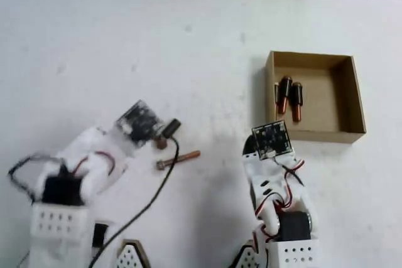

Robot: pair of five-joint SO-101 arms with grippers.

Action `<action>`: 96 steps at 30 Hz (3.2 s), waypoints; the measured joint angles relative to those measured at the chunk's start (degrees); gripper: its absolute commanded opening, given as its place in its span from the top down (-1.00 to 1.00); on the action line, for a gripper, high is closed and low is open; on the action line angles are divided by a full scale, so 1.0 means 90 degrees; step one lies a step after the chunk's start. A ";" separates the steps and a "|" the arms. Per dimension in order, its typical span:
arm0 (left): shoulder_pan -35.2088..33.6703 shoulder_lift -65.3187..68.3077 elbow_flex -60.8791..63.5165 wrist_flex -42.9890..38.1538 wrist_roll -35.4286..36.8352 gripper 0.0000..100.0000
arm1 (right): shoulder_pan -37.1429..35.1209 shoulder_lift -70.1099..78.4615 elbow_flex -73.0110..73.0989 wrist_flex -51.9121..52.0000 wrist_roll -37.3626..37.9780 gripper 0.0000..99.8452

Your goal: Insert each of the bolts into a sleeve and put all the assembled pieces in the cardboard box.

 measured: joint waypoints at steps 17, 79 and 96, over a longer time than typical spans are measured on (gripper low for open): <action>0.2061 0.3487 -0.0889 0.0000 0.0000 0.79 | 0.0000 0.0000 0.0000 0.0000 0.0000 0.96; 0.2803 0.6720 -0.1582 -0.2374 -0.0547 0.78 | 0.0049 0.0000 0.0000 0.0000 0.0000 0.97; 0.2803 0.6720 -0.1582 -0.2110 -0.0547 0.78 | 0.0049 0.0000 0.0000 0.0156 0.0000 0.97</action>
